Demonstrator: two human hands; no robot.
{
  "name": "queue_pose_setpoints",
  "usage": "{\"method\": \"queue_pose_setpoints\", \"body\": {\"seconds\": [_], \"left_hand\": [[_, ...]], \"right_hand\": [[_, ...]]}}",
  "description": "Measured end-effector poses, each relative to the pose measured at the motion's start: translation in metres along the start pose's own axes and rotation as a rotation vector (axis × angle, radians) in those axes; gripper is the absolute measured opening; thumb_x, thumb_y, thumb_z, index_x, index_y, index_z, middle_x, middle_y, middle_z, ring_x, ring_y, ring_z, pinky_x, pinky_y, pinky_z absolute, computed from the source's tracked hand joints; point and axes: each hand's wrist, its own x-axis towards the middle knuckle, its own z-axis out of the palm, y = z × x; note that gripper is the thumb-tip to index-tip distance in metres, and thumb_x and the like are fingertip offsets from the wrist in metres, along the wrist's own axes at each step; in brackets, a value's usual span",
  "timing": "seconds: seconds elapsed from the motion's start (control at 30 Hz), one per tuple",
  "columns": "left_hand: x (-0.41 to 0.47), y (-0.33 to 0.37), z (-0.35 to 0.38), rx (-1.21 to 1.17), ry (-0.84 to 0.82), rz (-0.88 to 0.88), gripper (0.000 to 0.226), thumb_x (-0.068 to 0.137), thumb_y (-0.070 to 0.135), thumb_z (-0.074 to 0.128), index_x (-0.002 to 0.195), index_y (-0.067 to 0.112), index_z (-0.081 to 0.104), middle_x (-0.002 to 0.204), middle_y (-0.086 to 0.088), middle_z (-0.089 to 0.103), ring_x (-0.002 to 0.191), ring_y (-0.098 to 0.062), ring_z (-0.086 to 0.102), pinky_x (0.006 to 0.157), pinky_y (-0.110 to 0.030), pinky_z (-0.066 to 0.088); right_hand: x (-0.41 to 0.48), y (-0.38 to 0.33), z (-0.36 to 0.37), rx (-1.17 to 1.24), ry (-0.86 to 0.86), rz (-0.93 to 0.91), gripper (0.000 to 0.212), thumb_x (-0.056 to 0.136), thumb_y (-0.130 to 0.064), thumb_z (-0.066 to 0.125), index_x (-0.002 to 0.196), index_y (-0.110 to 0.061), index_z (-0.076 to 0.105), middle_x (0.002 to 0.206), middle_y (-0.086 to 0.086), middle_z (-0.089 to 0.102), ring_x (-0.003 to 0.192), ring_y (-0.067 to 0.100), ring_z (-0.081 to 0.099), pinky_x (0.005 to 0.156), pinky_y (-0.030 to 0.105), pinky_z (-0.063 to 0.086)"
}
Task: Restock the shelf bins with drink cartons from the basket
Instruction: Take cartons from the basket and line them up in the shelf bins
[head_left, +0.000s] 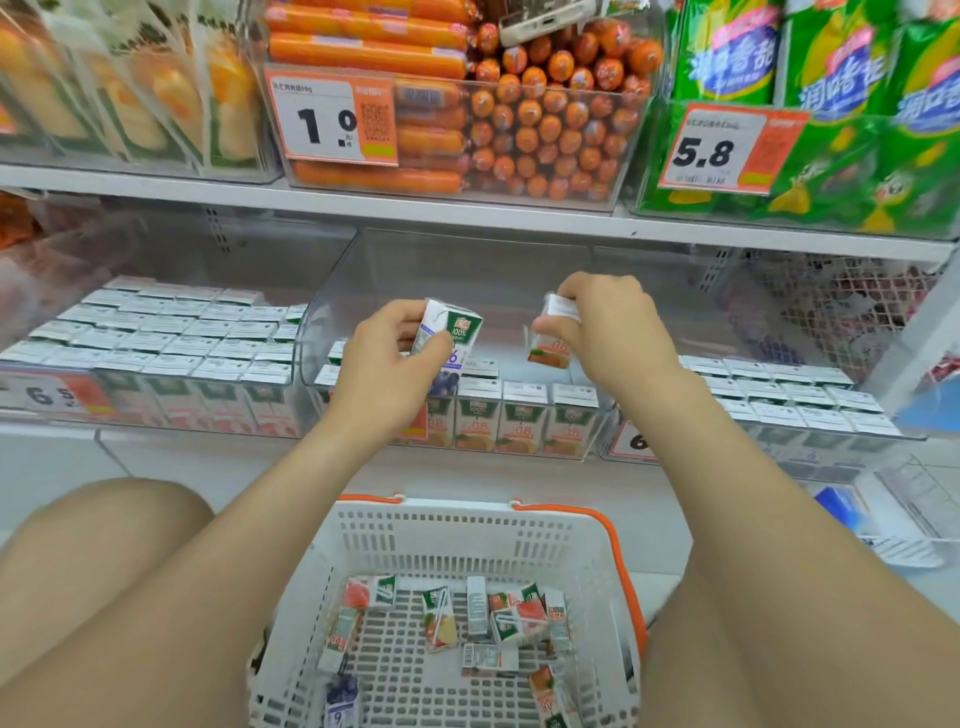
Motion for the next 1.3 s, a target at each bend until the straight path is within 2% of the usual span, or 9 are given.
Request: {"method": "queue_pose_setpoints", "body": {"seconds": [0.2,0.37,0.47,0.6,0.67,0.83,1.0,1.1,1.3], "left_hand": [[-0.002,0.000,0.001,-0.027,-0.050,-0.050,0.020,0.103,0.016,0.060,0.121,0.024,0.062,0.107,0.007,0.076,0.092,-0.009,0.075,0.075,-0.024,0.059],[0.000,0.000,0.004,0.017,-0.099,-0.016,0.027,0.107,0.016,0.053,0.131,0.024,0.062,0.114,0.009,0.073,0.090,0.000,0.071,0.068,-0.011,0.054],[-0.001,0.000,0.004,0.065,-0.097,0.052,0.030,0.108,0.013,0.053,0.134,0.022,0.064,0.115,0.008,0.074,0.090,0.004,0.070,0.070,-0.009,0.052],[-0.002,0.003,0.010,-0.021,-0.116,0.118,0.032,0.108,0.009,0.054,0.135,0.020,0.066,0.117,0.007,0.076,0.099,-0.007,0.074,0.083,-0.026,0.061],[-0.005,0.010,0.016,-0.087,-0.139,0.166,0.028,0.106,0.013,0.060,0.132,0.022,0.067,0.118,0.010,0.077,0.110,-0.009,0.072,0.092,-0.025,0.058],[-0.015,0.029,0.045,-0.234,-0.172,0.142,0.020,0.106,0.018,0.061,0.124,0.020,0.069,0.112,0.005,0.079,0.106,-0.011,0.074,0.089,-0.027,0.057],[-0.022,0.026,0.068,0.231,-0.220,0.321,0.024,0.104,0.025,0.062,0.127,0.029,0.067,0.123,0.024,0.067,0.114,0.010,0.059,0.099,-0.013,0.044],[-0.026,0.023,0.087,0.412,-0.265,0.418,0.029,0.102,0.025,0.062,0.131,0.025,0.064,0.132,0.012,0.064,0.124,-0.006,0.056,0.106,-0.024,0.040],[-0.025,0.014,0.119,0.582,-0.341,0.493,0.052,0.098,0.046,0.064,0.143,0.026,0.051,0.141,0.007,0.055,0.128,-0.021,0.054,0.108,-0.044,0.043]], "right_hand": [[0.007,-0.011,0.028,0.025,-0.281,-0.021,0.048,0.094,-0.049,0.073,0.108,-0.004,0.069,0.099,0.018,0.069,0.090,0.043,0.064,0.077,0.046,0.058],[0.011,-0.003,0.040,0.072,-0.516,-0.089,0.029,0.104,-0.032,0.060,0.113,-0.007,0.072,0.104,0.008,0.071,0.087,0.031,0.063,0.076,0.038,0.050],[0.011,0.000,0.035,0.124,-0.524,-0.050,0.027,0.103,-0.019,0.048,0.093,-0.009,0.070,0.088,0.007,0.067,0.076,0.026,0.054,0.075,0.037,0.045],[0.002,-0.018,0.003,0.530,-0.414,-0.095,0.041,0.098,-0.027,0.055,0.138,-0.024,0.064,0.124,-0.004,0.073,0.112,0.013,0.068,0.095,0.036,0.055],[-0.013,-0.022,-0.015,0.675,-0.360,-0.121,0.038,0.098,-0.036,0.060,0.135,-0.029,0.064,0.113,-0.008,0.076,0.102,0.015,0.072,0.089,0.040,0.060],[-0.037,0.003,-0.041,0.606,-0.181,-0.075,0.028,0.094,-0.047,0.066,0.115,-0.029,0.073,0.096,-0.011,0.077,0.085,0.020,0.073,0.079,0.050,0.060],[-0.045,0.054,-0.069,0.427,0.155,0.144,0.021,0.097,-0.035,0.065,0.114,-0.022,0.065,0.102,-0.006,0.070,0.098,0.020,0.064,0.080,0.034,0.048],[-0.041,0.081,-0.072,0.234,0.105,0.183,0.025,0.099,-0.018,0.064,0.123,-0.016,0.055,0.108,0.007,0.058,0.096,0.026,0.050,0.074,0.032,0.039],[0.002,0.116,-0.025,-0.084,-0.078,0.075,0.037,0.097,-0.005,0.067,0.130,-0.006,0.051,0.117,0.022,0.060,0.107,0.043,0.057,0.076,0.043,0.045]]}}
